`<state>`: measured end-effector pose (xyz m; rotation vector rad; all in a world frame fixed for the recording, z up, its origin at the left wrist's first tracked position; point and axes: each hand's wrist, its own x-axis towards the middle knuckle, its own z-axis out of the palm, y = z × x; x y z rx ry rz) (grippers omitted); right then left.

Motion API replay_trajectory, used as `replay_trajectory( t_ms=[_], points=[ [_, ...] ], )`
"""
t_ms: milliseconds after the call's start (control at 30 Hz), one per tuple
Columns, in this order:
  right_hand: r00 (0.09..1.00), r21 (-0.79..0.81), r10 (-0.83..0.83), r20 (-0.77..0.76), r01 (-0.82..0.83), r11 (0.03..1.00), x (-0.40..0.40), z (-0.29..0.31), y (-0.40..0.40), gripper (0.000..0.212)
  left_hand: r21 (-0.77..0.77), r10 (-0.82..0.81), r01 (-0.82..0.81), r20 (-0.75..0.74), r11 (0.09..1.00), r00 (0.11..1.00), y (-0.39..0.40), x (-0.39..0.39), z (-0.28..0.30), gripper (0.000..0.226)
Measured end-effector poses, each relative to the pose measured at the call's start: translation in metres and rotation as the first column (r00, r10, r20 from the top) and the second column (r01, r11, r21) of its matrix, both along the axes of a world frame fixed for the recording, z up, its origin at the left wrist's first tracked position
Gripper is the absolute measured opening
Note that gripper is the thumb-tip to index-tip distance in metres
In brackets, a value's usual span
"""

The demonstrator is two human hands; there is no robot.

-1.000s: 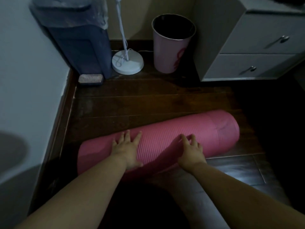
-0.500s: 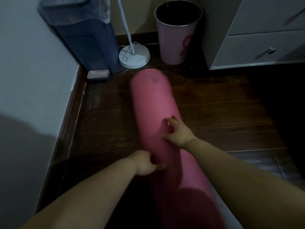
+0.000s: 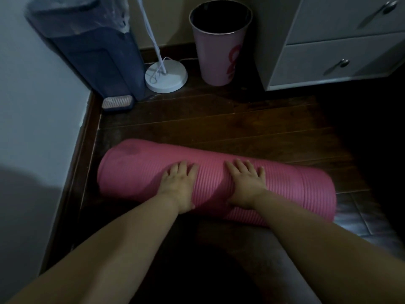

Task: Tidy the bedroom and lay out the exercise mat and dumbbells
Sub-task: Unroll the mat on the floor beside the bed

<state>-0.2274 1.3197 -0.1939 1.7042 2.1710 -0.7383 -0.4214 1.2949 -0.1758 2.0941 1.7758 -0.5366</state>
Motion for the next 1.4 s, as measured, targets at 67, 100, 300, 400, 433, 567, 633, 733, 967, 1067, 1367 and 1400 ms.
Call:
replay_trajectory(
  t_ms=[67, 100, 300, 400, 433, 567, 633, 733, 967, 1067, 1367, 1400],
  points=[
    [0.999, 0.02, 0.032, -0.023, -0.032, 0.999, 0.003, -0.002, 0.002, 0.113, 0.039, -0.039, 0.041, -0.045, 0.998, 0.998, -0.003, -0.003, -0.002, 0.108],
    [0.998, 0.033, 0.05, -0.03, -0.049, 0.998, 0.005, -0.003, 0.001, 0.109, 0.052, -0.046, 0.048, -0.052, 0.997, 0.998, -0.003, -0.002, -0.003, 0.108],
    [0.982, 0.105, 0.176, -0.07, -0.168, 0.98, 0.012, -0.002, -0.003, 0.09, -0.004, -0.032, 0.032, 0.003, 0.999, 0.999, -0.01, 0.0, -0.007, 0.096],
    [0.976, 0.131, 0.196, -0.09, -0.184, 0.974, 0.012, 0.001, -0.007, 0.085, -0.006, 0.037, -0.036, 0.07, 0.999, 0.997, -0.018, -0.007, -0.017, 0.1],
    [0.976, 0.141, 0.193, -0.101, -0.178, 0.974, 0.011, 0.002, -0.007, 0.083, -0.01, 0.058, -0.058, 0.08, 0.998, 0.995, -0.018, -0.009, -0.02, 0.104],
    [0.978, 0.192, 0.161, -0.136, -0.134, 0.972, 0.01, 0.008, -0.008, 0.075, -0.042, 0.125, -0.119, 0.161, 0.992, 0.979, -0.017, -0.016, -0.023, 0.109],
    [0.976, 0.22, 0.146, -0.163, -0.108, 0.969, 0.009, 0.014, -0.008, 0.069, -0.009, 0.131, -0.132, 0.172, 0.991, 0.976, -0.016, -0.018, -0.018, 0.106],
    [0.98, 0.286, 0.16, -0.119, -0.12, 0.951, 0.002, 0.03, 0.001, 0.053, 0.098, 0.11, -0.132, 0.207, 0.986, 0.972, -0.007, -0.021, -0.004, 0.077],
    [0.984, 0.559, 0.039, -0.176, 0.067, 0.826, -0.019, 0.048, 0.036, 0.063, 0.49, 0.192, -0.297, 0.254, 0.819, 0.948, 0.024, -0.031, 0.028, 0.054],
    [0.977, 0.378, -0.131, -0.17, 0.187, 0.907, -0.021, 0.026, 0.031, 0.079, 0.494, 0.288, -0.392, 0.276, 0.776, 0.917, 0.018, -0.027, 0.019, 0.055],
    [0.996, 0.172, 0.031, -0.085, -0.015, 0.985, -0.008, -0.019, 0.037, 0.122, 0.073, 0.185, -0.186, 0.029, 0.98, 0.982, 0.007, -0.04, -0.031, 0.142],
    [0.997, 0.203, 0.055, -0.047, -0.044, 0.978, -0.009, -0.023, 0.033, 0.125, 0.107, 0.167, -0.165, -0.008, 0.981, 0.986, 0.006, -0.04, -0.033, 0.142]
  ],
)
